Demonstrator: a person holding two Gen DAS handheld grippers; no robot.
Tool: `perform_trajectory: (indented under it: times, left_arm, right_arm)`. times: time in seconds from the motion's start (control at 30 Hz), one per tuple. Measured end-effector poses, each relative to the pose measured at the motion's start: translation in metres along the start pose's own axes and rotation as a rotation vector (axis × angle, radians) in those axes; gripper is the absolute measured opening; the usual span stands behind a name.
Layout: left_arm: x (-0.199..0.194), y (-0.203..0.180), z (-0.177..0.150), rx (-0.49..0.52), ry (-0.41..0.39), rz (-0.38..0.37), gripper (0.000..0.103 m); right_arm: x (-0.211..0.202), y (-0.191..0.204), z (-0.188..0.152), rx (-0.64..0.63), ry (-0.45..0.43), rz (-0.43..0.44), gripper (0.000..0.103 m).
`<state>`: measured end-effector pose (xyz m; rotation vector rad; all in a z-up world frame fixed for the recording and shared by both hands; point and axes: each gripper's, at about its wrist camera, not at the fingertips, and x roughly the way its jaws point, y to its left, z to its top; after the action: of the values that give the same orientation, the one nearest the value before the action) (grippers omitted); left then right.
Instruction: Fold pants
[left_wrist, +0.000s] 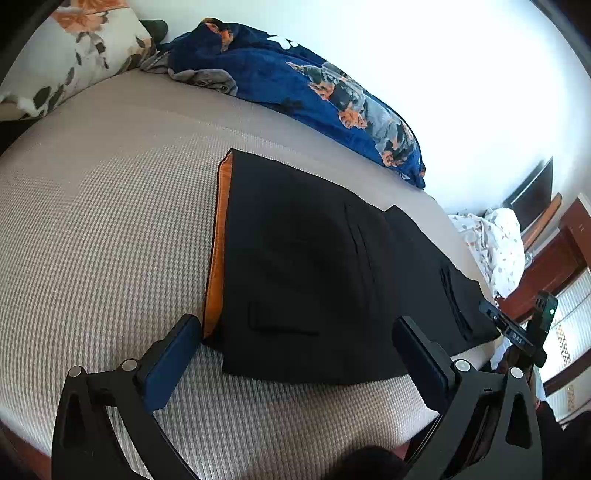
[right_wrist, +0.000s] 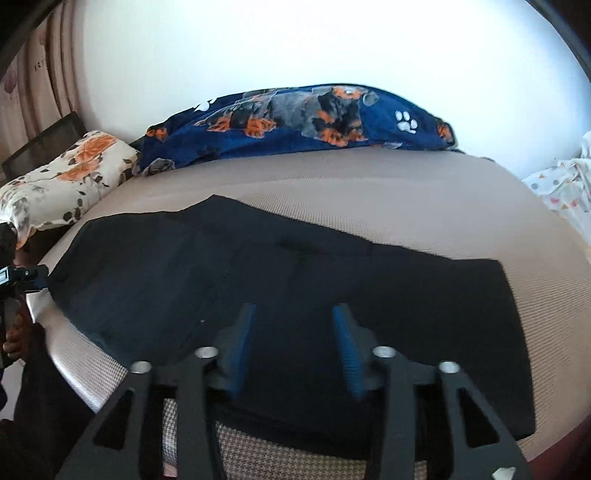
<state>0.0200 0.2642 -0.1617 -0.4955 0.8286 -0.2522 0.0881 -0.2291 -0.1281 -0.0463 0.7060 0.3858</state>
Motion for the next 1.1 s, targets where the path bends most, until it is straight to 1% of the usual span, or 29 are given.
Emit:
perform_trajectory:
  times: [0.03,0.13,0.2,0.37,0.4,0.43,0.5,0.6,0.67,0.73,0.77,0.9,0.93,0.97,1.0,1.03,1.07,1.1]
  left_arm:
    - [0.001,0.003,0.003,-0.017,0.008,-0.035,0.102]
    - [0.0,0.014,0.007,-0.089,0.016,-0.115,0.102]
    - [-0.005,0.022,0.008,-0.123,0.014,-0.147,0.102]
    - [-0.017,0.025,-0.001,-0.178,0.032,-0.166,0.102]
    - [-0.017,0.025,-0.004,-0.202,0.052,-0.19,0.102]
    - [-0.016,0.025,-0.01,-0.232,0.067,-0.234,0.102]
    - [-0.017,0.025,-0.015,-0.264,0.067,-0.268,0.102]
    - [-0.011,0.026,-0.01,-0.298,0.061,-0.291,0.102]
    - [-0.008,0.022,-0.004,-0.306,0.055,-0.267,0.102]
    - [-0.004,0.011,0.0,-0.255,0.052,-0.22,0.102]
    - [-0.003,0.005,-0.001,-0.227,0.037,-0.203,0.102]
    - [-0.001,-0.004,-0.007,-0.179,-0.016,-0.23,0.102]
    - [-0.002,-0.001,-0.008,-0.189,-0.033,-0.261,0.102]
    - [-0.004,0.003,-0.009,-0.214,-0.056,-0.313,0.102]
    - [-0.008,0.01,-0.01,-0.263,-0.092,-0.4,0.102]
    - [-0.009,0.016,-0.011,-0.3,-0.114,-0.448,0.102]
    - [-0.01,0.022,-0.01,-0.329,-0.13,-0.468,0.102]
    - [-0.009,0.024,-0.008,-0.332,-0.13,-0.455,0.102]
  right_arm:
    - [0.002,-0.004,0.0,0.009,0.006,0.011,0.059]
    - [0.007,-0.008,-0.003,0.039,0.039,0.046,0.064]
    - [0.011,-0.01,-0.005,0.056,0.059,0.056,0.065]
    - [0.013,-0.014,-0.005,0.079,0.07,0.085,0.068]
    - [0.014,-0.014,-0.005,0.08,0.07,0.088,0.068]
    - [0.014,-0.014,-0.006,0.08,0.071,0.091,0.069]
    - [0.015,-0.013,-0.005,0.078,0.073,0.095,0.07]
    - [0.016,-0.01,-0.006,0.067,0.076,0.098,0.07]
    - [0.015,-0.008,-0.006,0.057,0.073,0.099,0.07]
    - [0.014,-0.008,-0.007,0.054,0.069,0.102,0.07]
    - [0.014,-0.008,-0.007,0.057,0.068,0.102,0.07]
    - [0.014,-0.011,-0.006,0.074,0.069,0.106,0.071]
    - [0.014,-0.011,-0.007,0.077,0.07,0.106,0.071]
    - [0.015,-0.011,-0.007,0.077,0.073,0.106,0.072]
    - [0.016,-0.011,-0.007,0.077,0.076,0.107,0.072]
    - [0.016,-0.011,-0.006,0.076,0.078,0.107,0.073]
    - [0.016,-0.01,-0.007,0.075,0.079,0.107,0.073]
    - [0.016,-0.01,-0.007,0.074,0.078,0.107,0.073]
